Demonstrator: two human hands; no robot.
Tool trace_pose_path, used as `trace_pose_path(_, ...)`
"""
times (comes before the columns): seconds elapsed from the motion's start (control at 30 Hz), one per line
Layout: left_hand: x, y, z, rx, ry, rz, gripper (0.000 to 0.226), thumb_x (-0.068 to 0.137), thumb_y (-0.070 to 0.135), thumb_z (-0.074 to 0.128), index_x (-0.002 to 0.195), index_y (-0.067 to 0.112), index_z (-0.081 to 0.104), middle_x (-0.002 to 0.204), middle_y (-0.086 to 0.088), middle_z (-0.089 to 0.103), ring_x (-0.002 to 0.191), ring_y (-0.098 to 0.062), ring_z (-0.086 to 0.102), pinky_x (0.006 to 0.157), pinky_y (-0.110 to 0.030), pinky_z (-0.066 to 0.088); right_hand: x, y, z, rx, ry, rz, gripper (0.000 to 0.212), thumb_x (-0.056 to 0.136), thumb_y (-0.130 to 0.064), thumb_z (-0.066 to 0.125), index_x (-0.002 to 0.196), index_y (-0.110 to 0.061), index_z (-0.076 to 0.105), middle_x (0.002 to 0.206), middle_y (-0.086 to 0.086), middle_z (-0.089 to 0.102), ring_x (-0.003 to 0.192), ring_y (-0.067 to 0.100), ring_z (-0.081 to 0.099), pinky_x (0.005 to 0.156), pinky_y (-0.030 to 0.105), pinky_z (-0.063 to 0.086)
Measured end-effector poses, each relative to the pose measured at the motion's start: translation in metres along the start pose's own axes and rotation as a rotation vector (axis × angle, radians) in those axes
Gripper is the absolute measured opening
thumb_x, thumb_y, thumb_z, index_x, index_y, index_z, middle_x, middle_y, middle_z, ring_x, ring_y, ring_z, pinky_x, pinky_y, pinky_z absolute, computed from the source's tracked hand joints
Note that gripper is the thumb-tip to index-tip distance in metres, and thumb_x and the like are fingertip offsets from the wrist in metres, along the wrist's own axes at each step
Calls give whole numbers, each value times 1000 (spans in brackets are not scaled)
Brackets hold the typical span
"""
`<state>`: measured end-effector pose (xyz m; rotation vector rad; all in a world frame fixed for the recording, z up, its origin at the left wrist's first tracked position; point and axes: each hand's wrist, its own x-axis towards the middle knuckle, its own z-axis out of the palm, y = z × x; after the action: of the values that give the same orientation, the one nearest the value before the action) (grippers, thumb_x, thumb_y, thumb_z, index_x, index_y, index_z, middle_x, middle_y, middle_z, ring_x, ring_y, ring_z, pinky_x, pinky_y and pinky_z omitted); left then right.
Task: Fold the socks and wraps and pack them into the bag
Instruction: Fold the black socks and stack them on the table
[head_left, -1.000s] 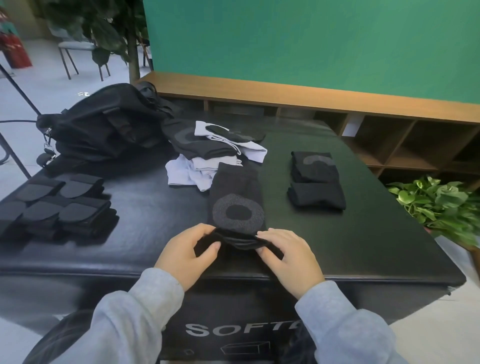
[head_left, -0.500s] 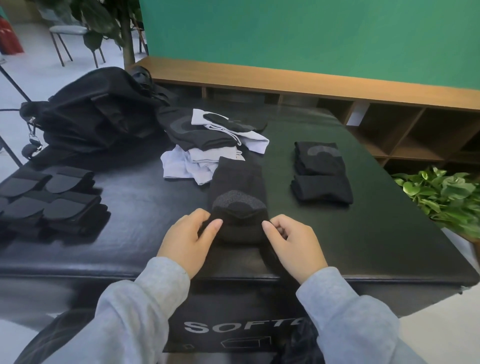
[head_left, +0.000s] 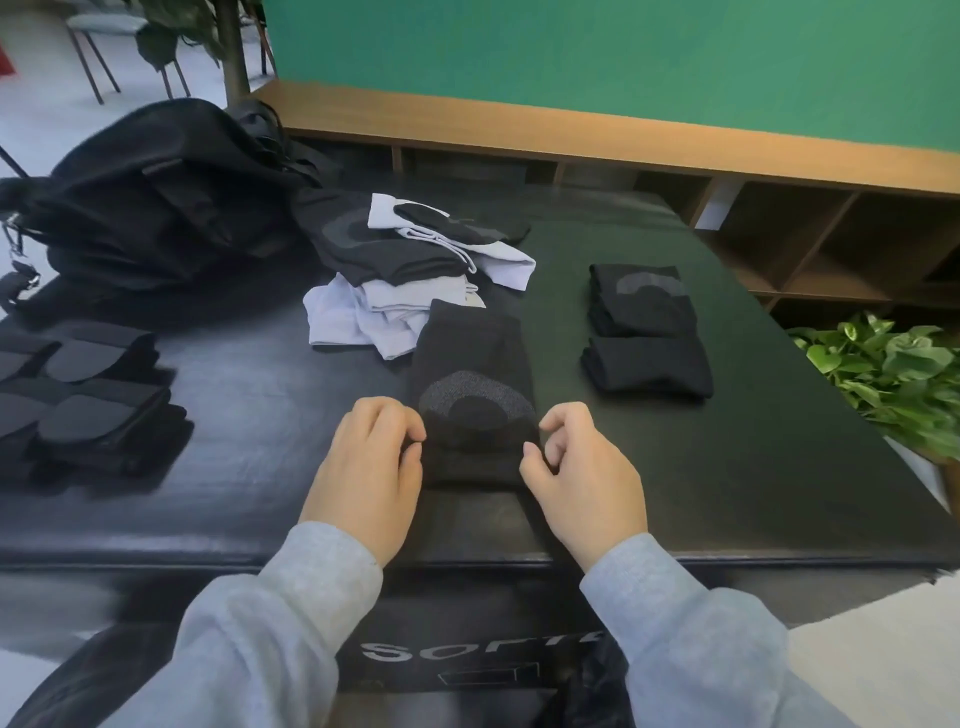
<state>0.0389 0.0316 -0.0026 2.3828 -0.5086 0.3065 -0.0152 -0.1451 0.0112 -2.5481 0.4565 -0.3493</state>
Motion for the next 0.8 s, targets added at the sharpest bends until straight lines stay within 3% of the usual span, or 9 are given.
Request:
trace_pose_path(0.1,1,-6,3,12,-16,59,28,81,-4,58,90,22,63,118,5,54,109,-14,42,88,-35,39,-2,3,4,-11,44,-66,14,89,-24,54,87,-28,42,85,-13,46,70,9,44,61,23,33)
trace_pose_path(0.17,1,-3,2,50,-79,63,31,84,2,55,100,26,66,127,8,52,120,-13,39,96,-38,34,-1,5,7,2,87,-143,12,88,-15,55,92,-26,55,99,-16,46,84,6,43,66,23,37)
trace_pose_path(0.23,0,0,0,110,-114,84,28,88,25,49,112,30,63,129,13,51,123,-11,40,98,-36,30,1,7,9,-9,79,-185,25,89,-11,53,106,-26,63,113,-14,50,99,7,43,76,23,41)
trace_pose_path(0.3,-1,4,-3,165,-164,92,47,83,54,36,119,33,58,131,16,48,125,-8,38,99,-34,27,2,7,9,-59,28,-192,31,92,-18,50,118,-28,62,122,-14,52,109,8,41,88,24,38)
trace_pose_path(0.4,1,8,-5,228,-292,42,61,80,71,39,132,38,43,142,19,32,135,-5,22,110,-35,19,0,4,4,-142,-48,-201,37,93,-37,47,129,-32,54,131,-16,46,122,8,34,98,25,28)
trace_pose_path(0.53,1,9,-6,261,-301,48,60,83,65,42,136,39,35,148,18,20,138,-6,13,113,-34,14,0,3,1,-170,-107,-227,50,89,-53,44,136,-33,45,141,-20,34,129,3,22,100,23,19)
trace_pose_path(0.63,-1,6,-3,222,-223,73,52,85,58,43,131,33,46,142,14,36,134,-8,27,109,-34,20,-2,4,2,-126,-94,-272,63,80,-62,32,135,-33,46,142,-22,34,128,1,21,98,19,16)
trace_pose_path(0.8,-2,3,2,192,-142,59,36,85,28,59,121,26,57,132,10,51,128,-12,40,103,-37,27,-5,4,3,-159,-124,-334,53,82,-48,42,132,-34,50,137,-22,41,127,2,28,97,19,15)
